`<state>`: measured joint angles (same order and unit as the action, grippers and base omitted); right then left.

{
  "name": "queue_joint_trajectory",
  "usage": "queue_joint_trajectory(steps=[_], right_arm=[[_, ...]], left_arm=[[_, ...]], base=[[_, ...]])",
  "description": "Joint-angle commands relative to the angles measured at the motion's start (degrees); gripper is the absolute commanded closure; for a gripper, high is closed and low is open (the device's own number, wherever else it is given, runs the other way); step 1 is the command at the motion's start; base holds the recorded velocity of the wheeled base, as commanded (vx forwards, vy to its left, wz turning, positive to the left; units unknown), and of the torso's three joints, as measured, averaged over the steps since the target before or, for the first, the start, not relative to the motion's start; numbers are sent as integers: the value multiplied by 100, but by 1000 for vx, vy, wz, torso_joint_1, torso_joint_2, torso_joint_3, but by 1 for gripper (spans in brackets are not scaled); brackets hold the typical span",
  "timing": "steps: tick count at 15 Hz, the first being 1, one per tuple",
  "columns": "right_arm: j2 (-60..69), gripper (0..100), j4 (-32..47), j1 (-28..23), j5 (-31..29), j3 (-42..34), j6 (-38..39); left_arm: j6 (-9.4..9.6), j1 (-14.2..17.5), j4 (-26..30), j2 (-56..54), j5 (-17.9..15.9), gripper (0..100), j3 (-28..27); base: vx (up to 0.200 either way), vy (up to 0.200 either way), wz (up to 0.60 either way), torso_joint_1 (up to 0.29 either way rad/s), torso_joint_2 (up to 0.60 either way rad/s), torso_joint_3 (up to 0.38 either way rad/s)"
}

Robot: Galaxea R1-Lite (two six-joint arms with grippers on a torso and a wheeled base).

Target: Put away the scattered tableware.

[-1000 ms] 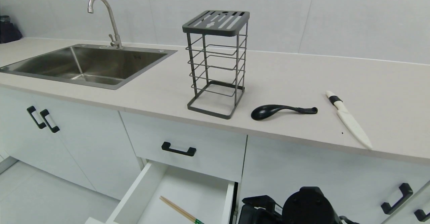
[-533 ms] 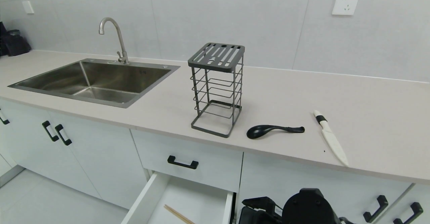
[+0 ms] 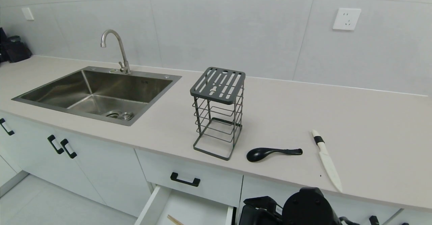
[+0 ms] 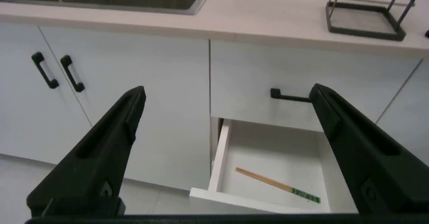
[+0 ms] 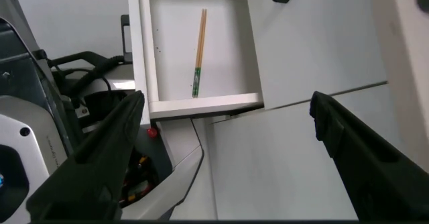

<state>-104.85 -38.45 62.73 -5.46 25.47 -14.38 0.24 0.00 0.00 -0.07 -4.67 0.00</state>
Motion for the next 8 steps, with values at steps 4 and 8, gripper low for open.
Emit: queue_joint_trajectory(steps=[4, 8], right_arm=[[-132, 0, 4, -33, 10, 2, 6], [-343, 0, 22, -253, 63, 2, 23]], left_arm=[[2, 0, 0, 7, 1, 0, 0], [2, 0, 0, 7, 1, 0, 0]], base=[[0, 0, 0, 289, -559, -271], [0, 0, 0, 304, -596, -286]])
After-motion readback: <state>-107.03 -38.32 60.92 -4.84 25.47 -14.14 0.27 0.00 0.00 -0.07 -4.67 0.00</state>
